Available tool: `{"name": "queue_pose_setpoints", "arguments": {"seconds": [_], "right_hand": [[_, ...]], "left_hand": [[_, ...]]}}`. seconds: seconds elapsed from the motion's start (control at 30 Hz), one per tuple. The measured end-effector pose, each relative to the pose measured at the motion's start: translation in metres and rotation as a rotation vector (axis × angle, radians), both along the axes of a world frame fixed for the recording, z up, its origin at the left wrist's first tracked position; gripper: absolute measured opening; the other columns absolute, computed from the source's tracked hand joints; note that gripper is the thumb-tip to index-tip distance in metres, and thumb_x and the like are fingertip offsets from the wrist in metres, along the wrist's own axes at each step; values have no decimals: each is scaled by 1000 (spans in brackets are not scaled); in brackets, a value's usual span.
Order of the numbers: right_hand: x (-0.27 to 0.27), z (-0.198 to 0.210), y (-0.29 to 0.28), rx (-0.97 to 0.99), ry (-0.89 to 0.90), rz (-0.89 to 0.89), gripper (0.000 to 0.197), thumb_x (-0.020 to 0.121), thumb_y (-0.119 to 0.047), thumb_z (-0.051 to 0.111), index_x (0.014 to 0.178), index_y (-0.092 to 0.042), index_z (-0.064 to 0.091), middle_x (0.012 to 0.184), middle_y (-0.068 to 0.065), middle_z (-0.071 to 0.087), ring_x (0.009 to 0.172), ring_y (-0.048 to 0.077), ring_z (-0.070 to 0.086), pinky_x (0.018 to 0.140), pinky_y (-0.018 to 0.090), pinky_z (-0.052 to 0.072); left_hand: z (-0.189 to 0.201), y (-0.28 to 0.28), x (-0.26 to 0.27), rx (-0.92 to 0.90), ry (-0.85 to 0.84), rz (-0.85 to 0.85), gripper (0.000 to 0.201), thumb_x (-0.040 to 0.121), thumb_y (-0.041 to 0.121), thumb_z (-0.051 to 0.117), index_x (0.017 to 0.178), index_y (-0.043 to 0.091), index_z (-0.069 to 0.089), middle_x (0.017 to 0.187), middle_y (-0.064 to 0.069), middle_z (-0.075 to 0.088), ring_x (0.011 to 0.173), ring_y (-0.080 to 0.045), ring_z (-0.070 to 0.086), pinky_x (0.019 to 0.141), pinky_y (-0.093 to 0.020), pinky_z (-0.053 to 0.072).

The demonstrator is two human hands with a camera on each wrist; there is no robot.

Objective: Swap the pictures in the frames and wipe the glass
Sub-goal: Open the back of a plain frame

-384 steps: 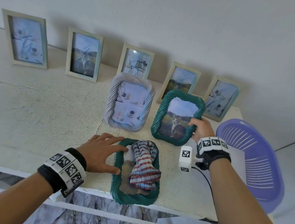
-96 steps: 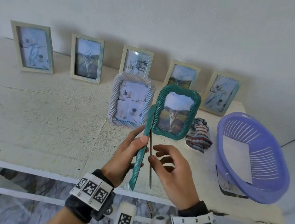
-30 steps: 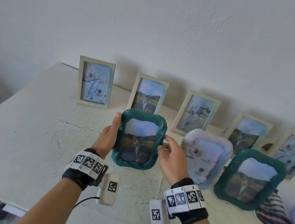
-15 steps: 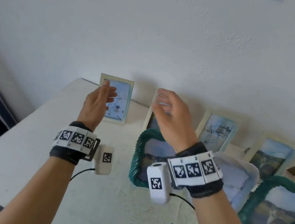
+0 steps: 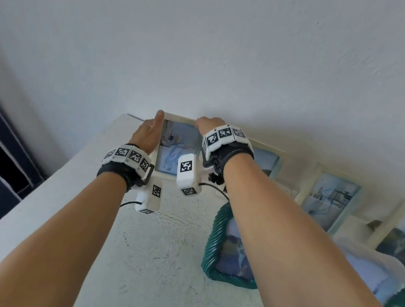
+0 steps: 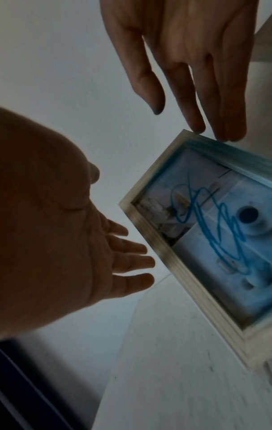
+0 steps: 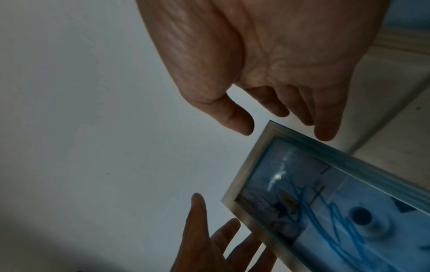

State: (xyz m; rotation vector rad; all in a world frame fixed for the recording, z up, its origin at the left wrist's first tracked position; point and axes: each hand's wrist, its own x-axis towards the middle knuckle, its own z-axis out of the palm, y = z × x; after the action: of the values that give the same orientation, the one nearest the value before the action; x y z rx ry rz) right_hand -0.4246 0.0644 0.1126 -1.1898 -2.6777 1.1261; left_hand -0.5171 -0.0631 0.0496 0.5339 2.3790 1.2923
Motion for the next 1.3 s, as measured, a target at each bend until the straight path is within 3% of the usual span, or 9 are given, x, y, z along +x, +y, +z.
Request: {"name": "queue_pose_setpoints", "arguments": {"seconds": [0.1, 0.23, 0.37, 0.43, 0.5, 0.63, 0.77, 1.13, 1.3], "right_hand": [[-8, -9, 2, 122, -86, 79, 24, 94, -11, 47, 73, -3, 39, 93, 12, 56, 87, 30, 56, 87, 37, 50], [7, 7, -2, -177, 140, -56, 36, 97, -16, 45, 129, 0, 50, 126, 17, 54, 117, 33, 53, 89, 34, 46], [27, 36, 10, -181, 341, -155, 21, 93, -15, 48, 74, -7, 50, 78, 9, 49, 68, 25, 51, 59, 32, 44], [49, 55, 12, -135, 433, -143, 28, 91, -18, 50, 64, -15, 42, 80, 10, 52, 71, 24, 51, 68, 37, 53], [83, 71, 17, -114, 519, -145, 27, 88, -20, 52, 62, -13, 46, 83, 12, 54, 78, 24, 53, 80, 42, 53], [168, 83, 16, -95, 767, -154, 33, 74, -15, 48, 80, 17, 54, 71, 25, 50, 63, 25, 47, 61, 37, 39], [266, 71, -2, -115, 935, -179, 23, 91, -7, 50, 107, -13, 66, 93, 14, 71, 86, 26, 68, 73, 36, 57], [488, -71, -46, -726, 921, -367, 37, 95, -33, 44, 132, -33, 43, 122, 3, 65, 109, 28, 64, 79, 46, 52], [533, -108, -68, -837, 929, -576, 34, 97, -27, 44, 130, -28, 47, 120, 12, 66, 102, 30, 65, 88, 54, 50]], "left_hand": [[-5, 0, 3, 13, 10, -39, 70, 96, 63, 18, 131, 13, 52, 134, -15, 54, 122, -34, 50, 107, -50, 38], [0, -3, 7, -13, 117, -90, 46, 98, 35, 27, 134, 16, 49, 132, -16, 56, 121, -36, 51, 105, -46, 39], [33, -4, 26, 84, 247, -66, 46, 100, 16, 34, 144, 23, 42, 114, -11, 63, 103, -32, 59, 88, -35, 47], [53, -5, 41, 152, 301, -67, 52, 98, 15, 38, 148, 29, 38, 118, -7, 64, 103, -26, 60, 91, -34, 49], [74, -6, 63, 263, 310, -103, 56, 94, 19, 41, 148, 34, 36, 120, -5, 65, 103, -24, 63, 92, -40, 53], [107, -12, 123, 416, 302, -207, 58, 89, 21, 42, 145, 39, 39, 116, -1, 67, 105, -18, 66, 88, -45, 56], [120, -21, 208, 483, 274, -357, 53, 99, 10, 43, 145, 35, 41, 104, 7, 70, 94, -13, 69, 81, -42, 59], [4, -33, 396, 333, -76, -562, 52, 100, 7, 46, 142, 37, 43, 107, 5, 70, 97, -17, 67, 82, -43, 58], [-36, -37, 451, 192, -34, -523, 46, 98, 10, 49, 139, 32, 47, 113, 4, 64, 87, 1, 62, 72, -12, 49]]}}
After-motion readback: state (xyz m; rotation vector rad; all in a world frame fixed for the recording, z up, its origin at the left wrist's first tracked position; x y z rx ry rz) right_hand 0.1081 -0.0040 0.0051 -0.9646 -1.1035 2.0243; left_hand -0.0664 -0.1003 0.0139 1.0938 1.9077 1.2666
